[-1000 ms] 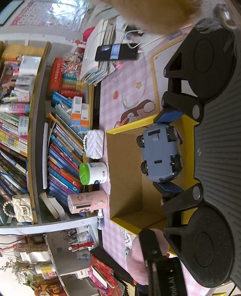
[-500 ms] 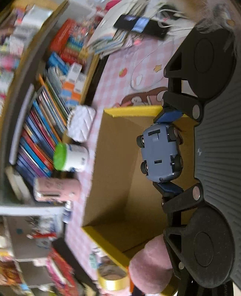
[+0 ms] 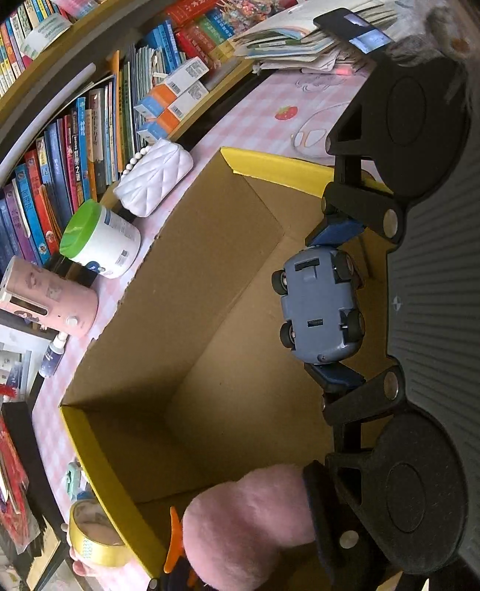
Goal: Organize objects
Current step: 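Open the right gripper to drop the car while the left gripper drops the pig into the box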
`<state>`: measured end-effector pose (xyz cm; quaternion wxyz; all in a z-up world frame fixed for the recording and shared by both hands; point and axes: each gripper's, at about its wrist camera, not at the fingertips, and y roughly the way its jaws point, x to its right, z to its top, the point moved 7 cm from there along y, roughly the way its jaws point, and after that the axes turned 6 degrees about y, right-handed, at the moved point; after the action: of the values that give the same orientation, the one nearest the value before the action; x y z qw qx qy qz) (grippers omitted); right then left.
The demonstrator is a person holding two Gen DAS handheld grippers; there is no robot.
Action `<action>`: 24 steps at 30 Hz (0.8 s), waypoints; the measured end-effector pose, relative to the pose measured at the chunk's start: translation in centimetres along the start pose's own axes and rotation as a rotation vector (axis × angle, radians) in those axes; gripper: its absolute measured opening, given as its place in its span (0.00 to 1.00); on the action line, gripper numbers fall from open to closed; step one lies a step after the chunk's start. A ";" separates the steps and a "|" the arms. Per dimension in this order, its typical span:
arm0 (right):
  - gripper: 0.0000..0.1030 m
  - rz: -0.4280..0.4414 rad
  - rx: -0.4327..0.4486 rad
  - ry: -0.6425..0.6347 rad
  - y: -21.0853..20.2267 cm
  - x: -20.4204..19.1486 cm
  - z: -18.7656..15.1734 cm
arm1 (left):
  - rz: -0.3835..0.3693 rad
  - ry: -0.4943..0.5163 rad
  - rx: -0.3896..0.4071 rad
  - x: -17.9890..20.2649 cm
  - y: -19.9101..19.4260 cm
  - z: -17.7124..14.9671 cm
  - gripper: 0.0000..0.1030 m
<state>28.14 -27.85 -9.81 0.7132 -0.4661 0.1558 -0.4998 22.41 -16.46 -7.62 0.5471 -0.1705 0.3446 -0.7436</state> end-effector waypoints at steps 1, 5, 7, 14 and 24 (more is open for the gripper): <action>0.60 0.000 0.001 0.001 0.0 0.0 0.0 | 0.009 0.003 0.008 0.0 -0.1 0.0 0.83; 0.60 0.012 0.005 0.010 0.0 -0.1 0.1 | 0.033 0.014 0.035 0.1 -0.8 0.0 0.83; 0.61 0.013 0.006 0.010 0.2 -0.2 0.2 | 0.042 0.027 0.043 0.2 -1.3 0.2 0.83; 0.66 0.015 0.056 0.023 -1.5 -0.3 0.6 | 0.032 -0.044 0.129 -0.5 -4.8 0.9 0.83; 0.70 -0.015 0.190 0.194 -7.7 -0.3 0.1 | 0.013 -0.120 0.217 -2.4 -10.0 -0.5 0.83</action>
<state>23.75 -28.02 -3.53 0.7321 -0.3468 0.1727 -0.5603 15.99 -12.42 -0.69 0.5868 -0.1523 0.2298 -0.7613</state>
